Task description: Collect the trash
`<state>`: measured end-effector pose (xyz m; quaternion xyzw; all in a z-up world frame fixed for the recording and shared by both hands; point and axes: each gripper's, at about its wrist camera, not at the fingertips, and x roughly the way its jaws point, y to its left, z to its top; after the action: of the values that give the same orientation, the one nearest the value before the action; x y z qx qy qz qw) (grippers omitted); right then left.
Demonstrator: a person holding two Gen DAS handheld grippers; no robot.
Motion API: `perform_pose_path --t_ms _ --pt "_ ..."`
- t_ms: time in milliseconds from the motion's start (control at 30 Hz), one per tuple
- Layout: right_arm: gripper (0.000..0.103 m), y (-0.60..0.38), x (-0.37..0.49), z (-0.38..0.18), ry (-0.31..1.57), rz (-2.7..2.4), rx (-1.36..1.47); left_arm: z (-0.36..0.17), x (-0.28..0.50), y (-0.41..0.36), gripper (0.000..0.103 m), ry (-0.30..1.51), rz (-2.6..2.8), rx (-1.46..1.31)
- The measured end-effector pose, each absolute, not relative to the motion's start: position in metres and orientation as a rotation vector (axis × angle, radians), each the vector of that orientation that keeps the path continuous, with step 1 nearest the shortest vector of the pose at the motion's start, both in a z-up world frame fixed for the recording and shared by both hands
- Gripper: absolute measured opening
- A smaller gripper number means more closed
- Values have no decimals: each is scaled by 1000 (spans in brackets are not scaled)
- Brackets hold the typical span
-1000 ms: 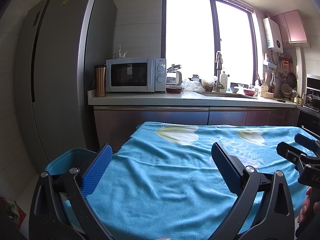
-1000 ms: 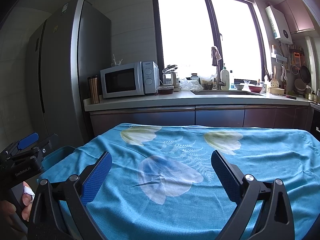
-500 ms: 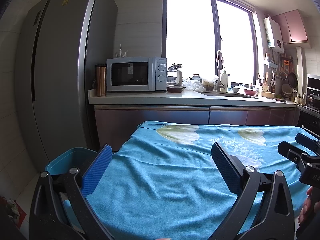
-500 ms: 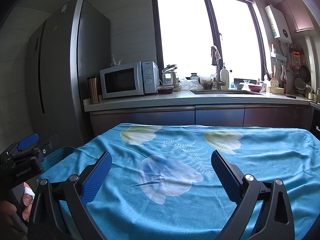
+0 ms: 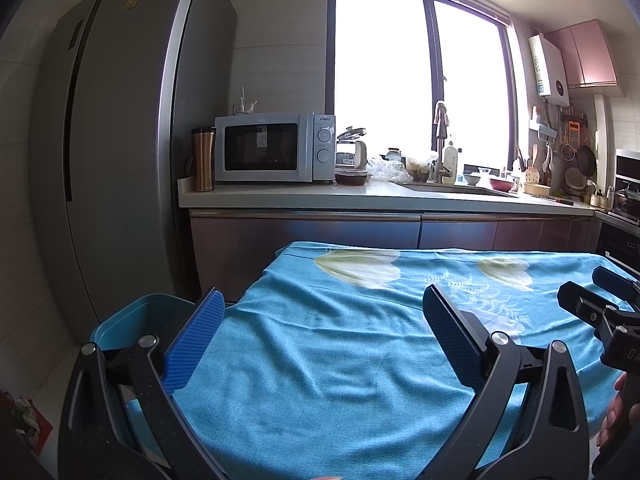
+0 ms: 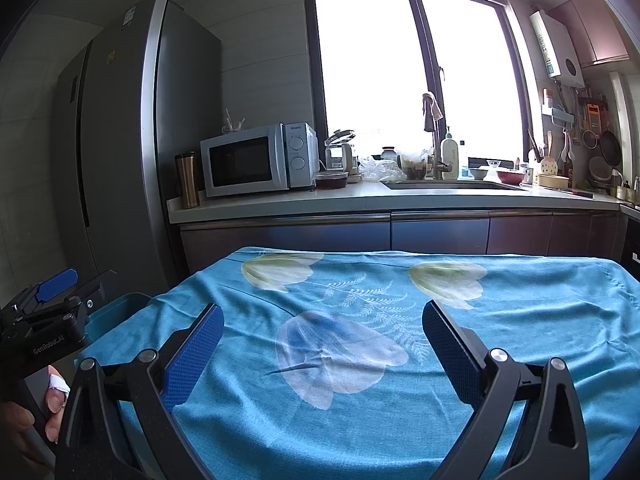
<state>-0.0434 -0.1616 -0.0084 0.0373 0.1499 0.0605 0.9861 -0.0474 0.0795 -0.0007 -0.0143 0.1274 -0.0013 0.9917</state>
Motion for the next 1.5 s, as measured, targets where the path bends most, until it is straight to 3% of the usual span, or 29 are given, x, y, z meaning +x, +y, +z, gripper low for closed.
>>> perform_pose_path --t_ms 1500 --pt "96 -165 -41 -10 299 121 78 -5 -42 77 98 279 -6 -38"
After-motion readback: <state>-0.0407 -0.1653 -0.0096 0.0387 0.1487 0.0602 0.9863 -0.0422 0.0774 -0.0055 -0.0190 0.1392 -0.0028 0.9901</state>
